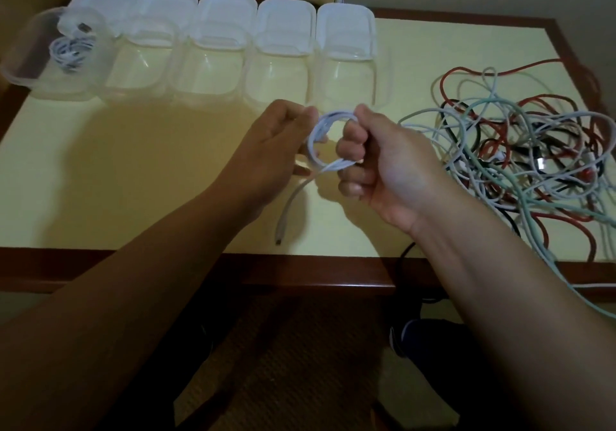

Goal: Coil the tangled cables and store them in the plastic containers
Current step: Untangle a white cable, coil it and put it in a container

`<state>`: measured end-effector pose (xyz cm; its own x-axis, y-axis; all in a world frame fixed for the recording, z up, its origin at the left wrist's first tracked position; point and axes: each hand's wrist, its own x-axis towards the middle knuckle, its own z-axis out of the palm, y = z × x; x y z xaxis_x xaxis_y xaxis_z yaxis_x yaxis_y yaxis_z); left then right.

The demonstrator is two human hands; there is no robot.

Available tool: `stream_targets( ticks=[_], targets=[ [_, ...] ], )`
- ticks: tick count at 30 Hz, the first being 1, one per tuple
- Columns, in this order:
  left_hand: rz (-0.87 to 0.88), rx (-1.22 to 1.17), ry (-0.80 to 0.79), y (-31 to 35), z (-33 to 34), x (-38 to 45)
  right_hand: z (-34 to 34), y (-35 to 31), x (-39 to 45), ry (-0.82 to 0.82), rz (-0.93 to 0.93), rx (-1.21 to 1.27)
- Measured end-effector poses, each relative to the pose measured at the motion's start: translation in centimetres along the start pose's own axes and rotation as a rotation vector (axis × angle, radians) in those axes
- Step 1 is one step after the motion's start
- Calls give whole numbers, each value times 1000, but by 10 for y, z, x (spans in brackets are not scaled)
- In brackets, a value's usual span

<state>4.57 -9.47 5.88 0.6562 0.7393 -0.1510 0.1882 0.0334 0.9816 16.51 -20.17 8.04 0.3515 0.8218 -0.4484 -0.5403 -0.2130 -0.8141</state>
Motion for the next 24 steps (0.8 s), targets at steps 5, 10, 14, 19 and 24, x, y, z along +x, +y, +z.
stream_targets(
  ticks=[5,10,14,19,24],
  targets=[
    [-112,96,-281,2,-23,-6,-8,-10,3,83,-97,121],
    [247,189,-106,-5,-31,-3,-10,-14,2,7,-28,286],
    [218,233,-51,-5,-34,0,-8,-7,4,-73,78,398],
    [-235,-216,-111,-4,-22,-3,-5,1,5,-92,138,338],
    [-515,-575,-165,-1,-22,-3,-2,0,4,-129,165,332]
  ],
)
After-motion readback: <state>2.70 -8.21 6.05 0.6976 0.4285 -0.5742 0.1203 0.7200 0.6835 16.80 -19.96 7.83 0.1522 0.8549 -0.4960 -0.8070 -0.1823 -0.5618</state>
